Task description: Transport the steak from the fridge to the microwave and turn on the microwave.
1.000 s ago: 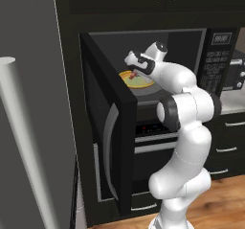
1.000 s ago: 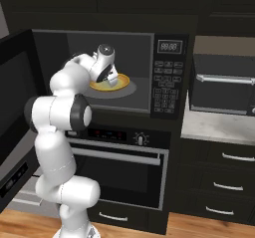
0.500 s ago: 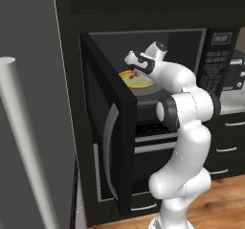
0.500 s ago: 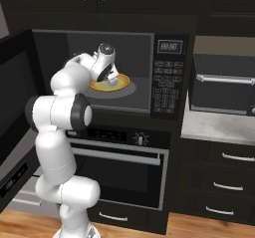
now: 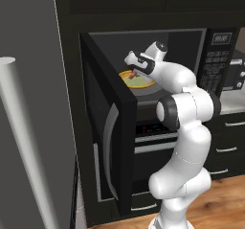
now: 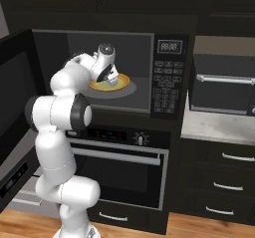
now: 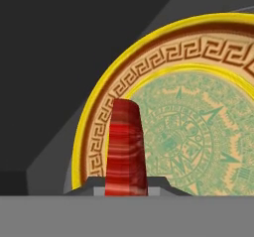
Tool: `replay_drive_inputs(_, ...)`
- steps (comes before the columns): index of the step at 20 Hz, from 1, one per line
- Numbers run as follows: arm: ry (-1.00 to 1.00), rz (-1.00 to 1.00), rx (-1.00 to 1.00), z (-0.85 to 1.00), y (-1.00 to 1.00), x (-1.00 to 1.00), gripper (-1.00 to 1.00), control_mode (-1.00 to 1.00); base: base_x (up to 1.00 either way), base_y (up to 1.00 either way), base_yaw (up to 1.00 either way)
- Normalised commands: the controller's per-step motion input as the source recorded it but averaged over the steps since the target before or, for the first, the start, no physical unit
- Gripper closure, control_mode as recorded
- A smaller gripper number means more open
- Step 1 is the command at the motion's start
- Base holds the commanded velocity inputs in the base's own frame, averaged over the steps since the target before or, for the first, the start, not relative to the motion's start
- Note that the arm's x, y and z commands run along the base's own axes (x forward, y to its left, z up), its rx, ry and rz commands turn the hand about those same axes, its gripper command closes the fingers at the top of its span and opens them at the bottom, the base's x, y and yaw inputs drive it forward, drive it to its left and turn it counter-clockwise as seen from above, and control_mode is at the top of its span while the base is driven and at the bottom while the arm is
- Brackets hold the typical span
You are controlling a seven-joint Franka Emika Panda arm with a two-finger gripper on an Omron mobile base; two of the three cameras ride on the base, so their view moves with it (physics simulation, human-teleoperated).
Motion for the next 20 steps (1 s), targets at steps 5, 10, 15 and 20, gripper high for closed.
replay_drive_inputs(5, 0.0, 0.0, 0.0, -0.01, 0.0, 0.0, -1.0, -1.0, 0.0, 0.0, 0.0)
replay_drive_inputs(10, 0.0, 0.0, 0.0, 0.0, 0.0, 0.0, -1.0, -1.0, 0.0, 0.0, 0.0)
replay_drive_inputs(15, 0.0, 0.0, 0.0, 0.0, -0.02, -0.02, -1.0, -1.0, 0.0, 0.0, 0.0)
replay_drive_inputs(20, -0.01, 0.0, 0.0, 0.0, -0.07, -0.15, -1.0, -1.0, 0.0, 0.0, 0.0)
